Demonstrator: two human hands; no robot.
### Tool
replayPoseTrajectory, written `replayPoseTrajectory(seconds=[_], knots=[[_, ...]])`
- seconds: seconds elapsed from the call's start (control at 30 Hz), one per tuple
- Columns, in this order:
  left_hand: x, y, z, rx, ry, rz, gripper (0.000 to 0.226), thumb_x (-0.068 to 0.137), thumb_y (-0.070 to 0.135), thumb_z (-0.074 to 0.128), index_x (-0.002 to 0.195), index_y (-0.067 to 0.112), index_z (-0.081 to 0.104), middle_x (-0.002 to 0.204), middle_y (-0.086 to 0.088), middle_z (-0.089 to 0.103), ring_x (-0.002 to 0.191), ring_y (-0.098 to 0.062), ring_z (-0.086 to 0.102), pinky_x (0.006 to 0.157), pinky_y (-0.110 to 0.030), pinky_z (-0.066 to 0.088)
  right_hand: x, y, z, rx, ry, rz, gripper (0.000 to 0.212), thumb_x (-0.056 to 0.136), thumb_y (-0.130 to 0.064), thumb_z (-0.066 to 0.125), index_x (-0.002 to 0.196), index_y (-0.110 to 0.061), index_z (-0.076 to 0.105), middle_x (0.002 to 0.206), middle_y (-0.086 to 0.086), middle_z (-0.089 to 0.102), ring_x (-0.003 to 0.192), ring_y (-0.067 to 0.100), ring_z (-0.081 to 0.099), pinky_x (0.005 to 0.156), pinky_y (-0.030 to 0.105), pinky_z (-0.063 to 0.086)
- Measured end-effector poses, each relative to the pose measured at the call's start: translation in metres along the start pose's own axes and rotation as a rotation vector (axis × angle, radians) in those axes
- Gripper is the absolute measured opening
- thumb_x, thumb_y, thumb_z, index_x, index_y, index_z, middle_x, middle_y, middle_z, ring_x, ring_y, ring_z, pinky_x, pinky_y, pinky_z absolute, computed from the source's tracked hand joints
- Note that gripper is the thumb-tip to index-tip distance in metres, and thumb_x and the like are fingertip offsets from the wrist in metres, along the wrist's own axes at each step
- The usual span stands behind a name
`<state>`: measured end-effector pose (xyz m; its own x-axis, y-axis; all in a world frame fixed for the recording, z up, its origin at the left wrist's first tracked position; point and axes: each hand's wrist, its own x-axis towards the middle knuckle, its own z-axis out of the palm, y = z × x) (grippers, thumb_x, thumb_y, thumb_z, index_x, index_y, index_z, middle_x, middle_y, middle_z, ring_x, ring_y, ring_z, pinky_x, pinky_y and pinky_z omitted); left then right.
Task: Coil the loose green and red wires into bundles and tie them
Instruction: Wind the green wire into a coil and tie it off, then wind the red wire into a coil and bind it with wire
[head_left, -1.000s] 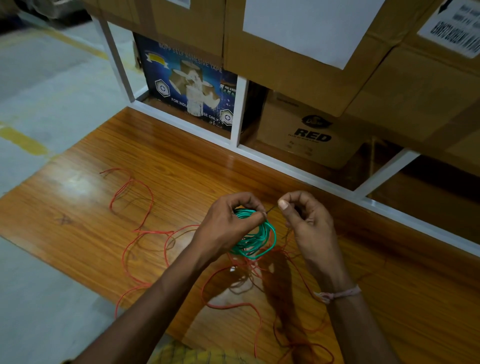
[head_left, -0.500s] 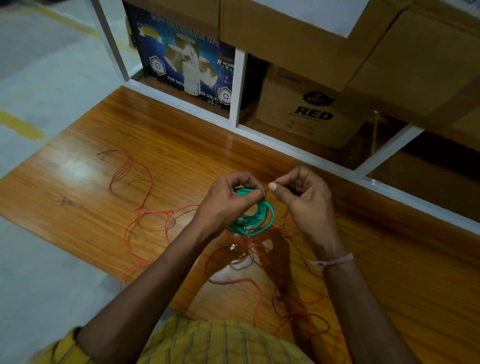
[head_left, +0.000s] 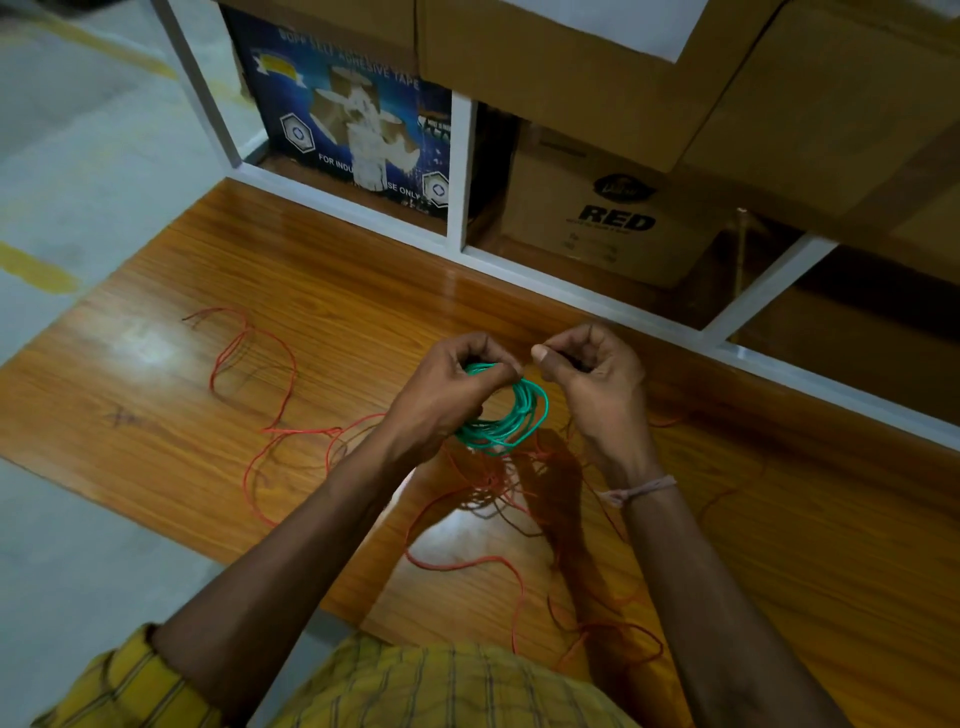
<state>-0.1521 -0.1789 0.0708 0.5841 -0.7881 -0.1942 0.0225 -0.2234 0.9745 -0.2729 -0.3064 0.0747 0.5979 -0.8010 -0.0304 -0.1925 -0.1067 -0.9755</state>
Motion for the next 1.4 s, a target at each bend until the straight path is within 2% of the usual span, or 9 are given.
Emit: replayPoseTrajectory(seconds=[0.2, 0.27, 0.4, 0.53, 0.7, 0.9, 1.03, 1.23, 1.4], knots=[[0.011, -0.013, 0.004, -0.220, -0.062, -0.111, 0.019, 0.106, 0.004, 0.055, 0.115, 0.003, 0.072, 0.081, -0.009, 0.061, 0.055, -0.008, 0.046, 0.055, -0.023, 0.040, -0.001, 0.012, -0.022, 0.139, -0.104, 0.215, 0.018, 0.097, -0.033, 0.073, 0.108, -0.019, 0.069, 0.119, 0.010, 0.076, 0.114, 0.024, 0.071, 0.102, 0.044, 0.057], [0.014, -0.016, 0.006, -0.277, -0.076, -0.137, 0.023, 0.106, 0.002, 0.049, 0.114, 0.005, 0.071, 0.075, -0.004, 0.061, 0.054, -0.007, 0.046, 0.055, -0.021, 0.041, -0.007, 0.019, -0.025, 0.094, -0.168, 0.271, 0.028, 0.092, -0.043, 0.076, 0.108, -0.020, 0.069, 0.116, 0.005, 0.075, 0.110, 0.018, 0.071, 0.095, 0.040, 0.058], [0.025, -0.013, 0.013, -0.281, -0.074, -0.147, 0.019, 0.107, 0.003, 0.053, 0.120, 0.008, 0.066, 0.084, -0.010, 0.065, 0.061, -0.010, 0.057, 0.061, -0.020, 0.051, 0.000, 0.030, -0.024, 0.000, -0.178, 0.301, 0.028, 0.088, -0.015, 0.083, 0.110, -0.017, 0.065, 0.112, 0.007, 0.073, 0.103, 0.022, 0.073, 0.076, 0.028, 0.060], [0.055, -0.009, 0.014, -0.197, -0.062, -0.101, 0.020, 0.105, 0.010, 0.063, 0.123, 0.016, 0.062, 0.119, -0.014, 0.071, 0.099, -0.026, 0.076, 0.093, -0.041, 0.063, 0.027, 0.020, -0.029, 0.036, -0.072, 0.308, 0.024, 0.092, -0.008, 0.079, 0.109, -0.012, 0.063, 0.110, 0.008, 0.071, 0.092, 0.016, 0.073, 0.063, 0.022, 0.059], [0.103, -0.002, 0.015, -0.004, -0.039, -0.050, 0.022, 0.102, 0.018, 0.069, 0.122, 0.010, 0.063, 0.121, -0.008, 0.071, 0.104, -0.022, 0.077, 0.088, -0.042, 0.066, 0.086, 0.026, -0.033, 0.047, 0.119, 0.303, 0.024, 0.091, -0.007, 0.079, 0.108, -0.010, 0.063, 0.105, 0.009, 0.072, 0.088, 0.016, 0.074, 0.058, 0.020, 0.058], [0.142, -0.016, 0.026, 0.191, -0.082, -0.054, 0.034, 0.107, 0.006, 0.058, 0.141, 0.006, 0.058, 0.137, -0.002, 0.063, 0.116, -0.009, 0.065, 0.083, -0.018, 0.059, 0.135, 0.067, -0.027, -0.033, 0.224, 0.401, 0.027, 0.081, -0.010, 0.087, 0.082, -0.018, 0.061, 0.097, 0.010, 0.074, 0.086, 0.023, 0.077, 0.082, 0.052, 0.066], [0.126, -0.022, 0.018, 0.250, -0.070, -0.037, 0.041, 0.106, 0.010, 0.061, 0.146, 0.009, 0.056, 0.149, -0.009, 0.060, 0.139, -0.022, 0.057, 0.105, -0.032, 0.054, 0.126, 0.061, -0.028, -0.282, 0.172, 0.332, 0.025, 0.087, -0.009, 0.078, 0.074, -0.024, 0.062, 0.097, 0.001, 0.071, 0.104, 0.024, 0.073, 0.086, 0.039, 0.061], [0.062, -0.028, -0.015, 0.226, -0.044, 0.024, 0.038, 0.106, 0.010, 0.062, 0.143, 0.010, 0.060, 0.143, -0.006, 0.065, 0.125, -0.014, 0.062, 0.087, -0.017, 0.054, 0.068, 0.038, -0.006, -0.123, 0.031, 0.174, 0.032, 0.095, 0.004, 0.068, 0.122, -0.014, 0.069, 0.126, 0.001, 0.071, 0.119, 0.014, 0.068, 0.101, 0.030, 0.055], [0.015, -0.041, -0.051, 0.182, -0.010, -0.002, 0.024, 0.104, 0.008, 0.065, 0.127, 0.004, 0.069, 0.125, -0.012, 0.074, 0.119, -0.024, 0.070, 0.105, -0.043, 0.056, 0.027, 0.026, 0.042, -0.077, -0.217, 0.130, 0.027, 0.097, -0.003, 0.070, 0.117, -0.020, 0.074, 0.117, -0.007, 0.077, 0.114, 0.008, 0.071, 0.099, 0.028, 0.056]])
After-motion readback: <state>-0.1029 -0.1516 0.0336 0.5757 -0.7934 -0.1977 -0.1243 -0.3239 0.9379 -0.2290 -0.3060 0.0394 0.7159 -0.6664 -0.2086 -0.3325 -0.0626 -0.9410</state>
